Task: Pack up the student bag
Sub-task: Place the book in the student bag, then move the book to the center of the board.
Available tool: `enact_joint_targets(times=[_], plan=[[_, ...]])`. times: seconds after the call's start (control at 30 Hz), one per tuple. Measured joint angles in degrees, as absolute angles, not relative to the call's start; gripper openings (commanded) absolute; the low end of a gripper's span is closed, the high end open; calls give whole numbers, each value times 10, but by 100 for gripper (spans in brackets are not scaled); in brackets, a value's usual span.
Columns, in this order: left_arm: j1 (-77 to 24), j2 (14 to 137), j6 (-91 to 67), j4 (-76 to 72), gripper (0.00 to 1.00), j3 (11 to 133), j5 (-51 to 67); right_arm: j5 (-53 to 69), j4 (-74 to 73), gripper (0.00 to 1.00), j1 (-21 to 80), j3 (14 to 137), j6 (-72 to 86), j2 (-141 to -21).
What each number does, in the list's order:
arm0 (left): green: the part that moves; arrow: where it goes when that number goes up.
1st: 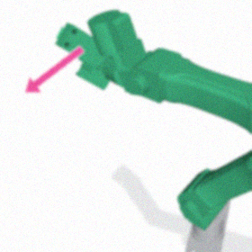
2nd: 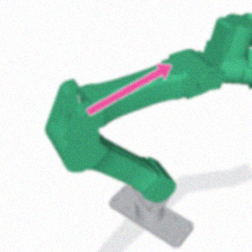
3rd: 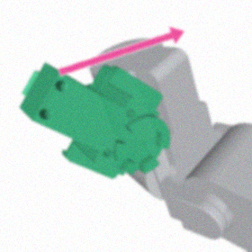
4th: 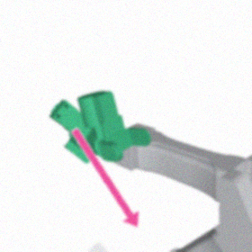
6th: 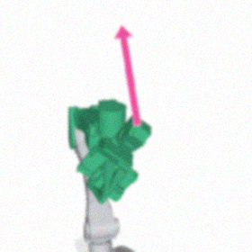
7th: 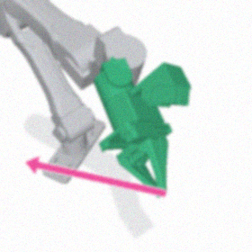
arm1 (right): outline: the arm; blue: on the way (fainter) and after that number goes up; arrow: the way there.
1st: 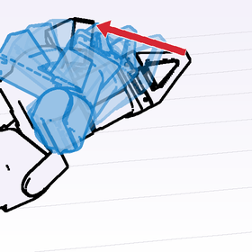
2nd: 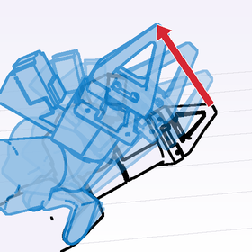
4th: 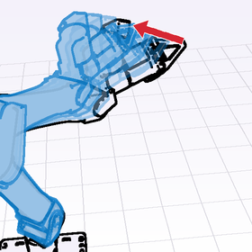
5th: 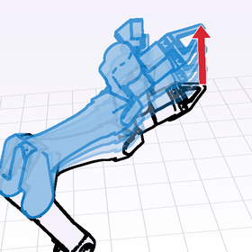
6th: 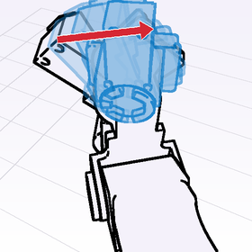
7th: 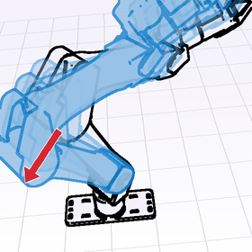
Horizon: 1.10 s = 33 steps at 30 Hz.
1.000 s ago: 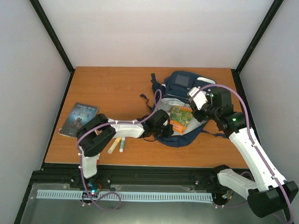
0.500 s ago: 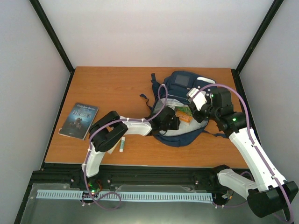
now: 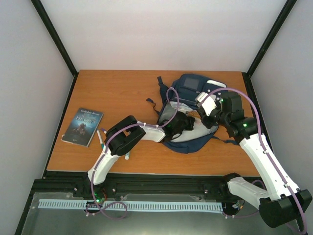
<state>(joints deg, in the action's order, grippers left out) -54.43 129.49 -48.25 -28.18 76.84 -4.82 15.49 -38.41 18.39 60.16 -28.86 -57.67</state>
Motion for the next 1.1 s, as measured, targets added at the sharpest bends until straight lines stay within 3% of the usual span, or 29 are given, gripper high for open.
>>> enact_joint_targets(times=[0.4, 0.77, 1.1], plan=[[-544, 1271, -479, -336, 1, 714, -35, 140, -383, 3, 184, 600, -291, -578], [-545, 1080, -476, -311, 1, 531, -32, 138, -364, 3, 183, 577, -311, -593], [-545, 901, -459, -192, 1, 426, -89, 156, -362, 3, 184, 490, -345, -622]])
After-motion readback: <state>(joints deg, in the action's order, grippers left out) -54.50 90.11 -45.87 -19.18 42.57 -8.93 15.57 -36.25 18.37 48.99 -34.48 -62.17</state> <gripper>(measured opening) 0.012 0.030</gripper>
